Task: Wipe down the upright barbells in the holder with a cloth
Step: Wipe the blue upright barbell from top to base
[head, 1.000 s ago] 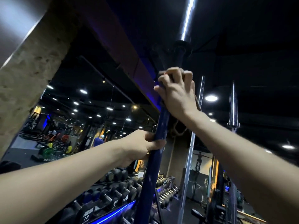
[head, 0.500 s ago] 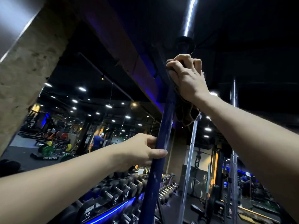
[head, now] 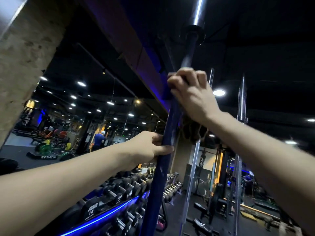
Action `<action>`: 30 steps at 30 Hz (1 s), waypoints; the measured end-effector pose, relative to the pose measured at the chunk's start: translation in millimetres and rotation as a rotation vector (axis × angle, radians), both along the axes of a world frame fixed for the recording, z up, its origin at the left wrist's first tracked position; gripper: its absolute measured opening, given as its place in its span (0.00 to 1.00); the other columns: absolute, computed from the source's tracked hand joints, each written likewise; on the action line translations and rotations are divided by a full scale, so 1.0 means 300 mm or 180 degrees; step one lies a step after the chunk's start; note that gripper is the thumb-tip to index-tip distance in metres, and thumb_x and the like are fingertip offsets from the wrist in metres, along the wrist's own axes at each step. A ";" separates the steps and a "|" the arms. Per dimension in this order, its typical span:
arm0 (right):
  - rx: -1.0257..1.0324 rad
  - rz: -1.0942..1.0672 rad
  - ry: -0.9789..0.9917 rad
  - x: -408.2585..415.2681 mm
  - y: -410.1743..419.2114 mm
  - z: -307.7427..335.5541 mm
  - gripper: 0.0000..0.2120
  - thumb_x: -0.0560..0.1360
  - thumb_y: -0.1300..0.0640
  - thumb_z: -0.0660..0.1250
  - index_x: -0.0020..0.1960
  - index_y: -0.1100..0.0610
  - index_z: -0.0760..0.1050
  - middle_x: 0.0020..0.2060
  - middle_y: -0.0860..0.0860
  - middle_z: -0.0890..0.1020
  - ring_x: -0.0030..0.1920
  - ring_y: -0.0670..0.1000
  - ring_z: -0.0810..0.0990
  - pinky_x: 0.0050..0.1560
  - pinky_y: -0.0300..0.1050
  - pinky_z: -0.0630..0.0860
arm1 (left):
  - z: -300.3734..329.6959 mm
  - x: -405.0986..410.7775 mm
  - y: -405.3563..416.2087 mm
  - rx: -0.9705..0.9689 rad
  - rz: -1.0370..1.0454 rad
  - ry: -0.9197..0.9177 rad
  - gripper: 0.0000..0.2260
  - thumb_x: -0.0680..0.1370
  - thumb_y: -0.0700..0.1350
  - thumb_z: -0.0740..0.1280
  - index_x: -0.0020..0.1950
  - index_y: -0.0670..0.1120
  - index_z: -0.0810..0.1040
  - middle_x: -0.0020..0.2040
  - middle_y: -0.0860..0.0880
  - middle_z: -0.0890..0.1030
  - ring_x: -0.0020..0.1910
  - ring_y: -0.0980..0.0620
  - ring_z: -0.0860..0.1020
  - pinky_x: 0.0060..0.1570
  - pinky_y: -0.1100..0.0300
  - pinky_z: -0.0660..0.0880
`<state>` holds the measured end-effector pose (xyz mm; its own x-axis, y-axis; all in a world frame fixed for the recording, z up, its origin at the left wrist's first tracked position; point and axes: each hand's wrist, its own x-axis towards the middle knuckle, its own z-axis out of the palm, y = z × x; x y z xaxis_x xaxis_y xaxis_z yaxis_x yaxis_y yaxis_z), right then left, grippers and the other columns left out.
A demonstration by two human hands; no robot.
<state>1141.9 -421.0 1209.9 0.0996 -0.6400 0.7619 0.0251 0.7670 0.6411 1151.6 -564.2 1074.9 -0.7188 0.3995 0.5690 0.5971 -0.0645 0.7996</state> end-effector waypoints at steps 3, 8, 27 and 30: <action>-0.0558 0.0126 -0.0252 -0.023 -0.021 0.086 0.24 0.76 0.41 0.49 0.63 0.49 0.74 0.65 0.52 0.71 0.60 0.56 0.60 0.57 0.47 0.67 | 0.003 -0.007 -0.007 -0.0073 -0.0016 0.0001 0.11 0.77 0.39 0.67 0.59 0.39 0.77 0.49 0.44 0.82 0.44 0.52 0.81 0.41 0.66 0.80; -0.0550 0.0400 0.0202 -0.040 -0.042 -0.085 0.13 0.76 0.46 0.60 0.55 0.51 0.77 0.61 0.51 0.73 0.59 0.55 0.61 0.55 0.55 0.70 | -0.006 -0.013 0.006 0.0052 -0.0025 -0.0028 0.08 0.76 0.38 0.67 0.54 0.41 0.78 0.44 0.47 0.82 0.41 0.54 0.81 0.42 0.64 0.80; 0.0002 0.0412 -0.0078 -0.034 0.002 -0.270 0.14 0.76 0.47 0.62 0.58 0.51 0.77 0.63 0.48 0.74 0.62 0.58 0.65 0.60 0.58 0.71 | -0.051 -0.021 -0.009 -0.0005 -0.0189 -0.0048 0.06 0.76 0.35 0.67 0.51 0.44 0.79 0.46 0.48 0.82 0.44 0.55 0.81 0.46 0.62 0.80; 0.0307 0.0432 -0.0343 -0.011 0.035 -0.323 0.15 0.76 0.48 0.60 0.59 0.50 0.77 0.63 0.46 0.71 0.62 0.58 0.66 0.61 0.55 0.70 | -0.094 -0.012 -0.017 -0.0200 -0.0209 -0.0103 0.05 0.76 0.36 0.67 0.47 0.46 0.79 0.43 0.51 0.83 0.44 0.54 0.81 0.53 0.54 0.79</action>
<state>1138.7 -410.5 1112.9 0.1110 -0.6968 0.7086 -0.1472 0.6936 0.7052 1148.0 -569.3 1046.7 -0.7075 0.4805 0.5182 0.5670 -0.0517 0.8221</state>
